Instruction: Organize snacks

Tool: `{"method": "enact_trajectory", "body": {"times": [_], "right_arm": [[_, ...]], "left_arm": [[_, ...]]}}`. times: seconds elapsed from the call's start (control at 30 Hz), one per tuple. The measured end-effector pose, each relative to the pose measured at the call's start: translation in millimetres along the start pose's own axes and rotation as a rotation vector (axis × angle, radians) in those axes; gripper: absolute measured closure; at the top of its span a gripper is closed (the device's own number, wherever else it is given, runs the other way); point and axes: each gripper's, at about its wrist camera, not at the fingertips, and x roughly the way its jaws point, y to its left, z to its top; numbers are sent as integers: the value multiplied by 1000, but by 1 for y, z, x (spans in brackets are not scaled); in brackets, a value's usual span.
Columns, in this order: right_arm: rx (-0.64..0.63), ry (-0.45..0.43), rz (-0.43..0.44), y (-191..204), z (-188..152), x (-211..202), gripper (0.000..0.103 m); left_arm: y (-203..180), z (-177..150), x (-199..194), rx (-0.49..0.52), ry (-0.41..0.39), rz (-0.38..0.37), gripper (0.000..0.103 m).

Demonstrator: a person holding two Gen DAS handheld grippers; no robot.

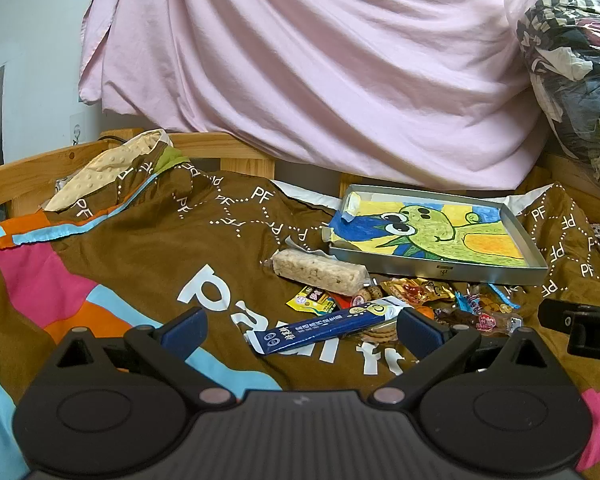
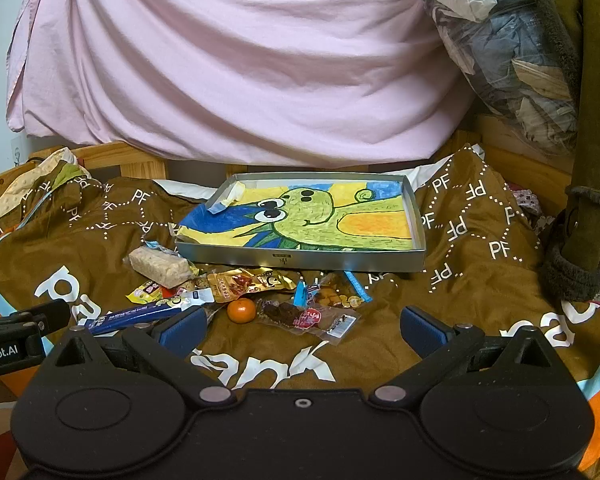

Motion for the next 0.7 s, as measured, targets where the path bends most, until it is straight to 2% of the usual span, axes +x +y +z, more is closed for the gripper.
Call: {"method": "enact_trajectory", "body": {"times": [0.37, 0.4, 0.7], "right_arm": [[-1, 5, 2, 0, 1, 0, 1], [-1, 7, 2, 0, 0, 1, 1], [-26, 75, -14, 5, -7, 13, 1]], "left_arm": [[0, 0, 0, 0, 1, 1, 0], [10, 0, -2, 0, 1, 0, 0], [12, -10, 5, 12, 20, 8, 0]]}}
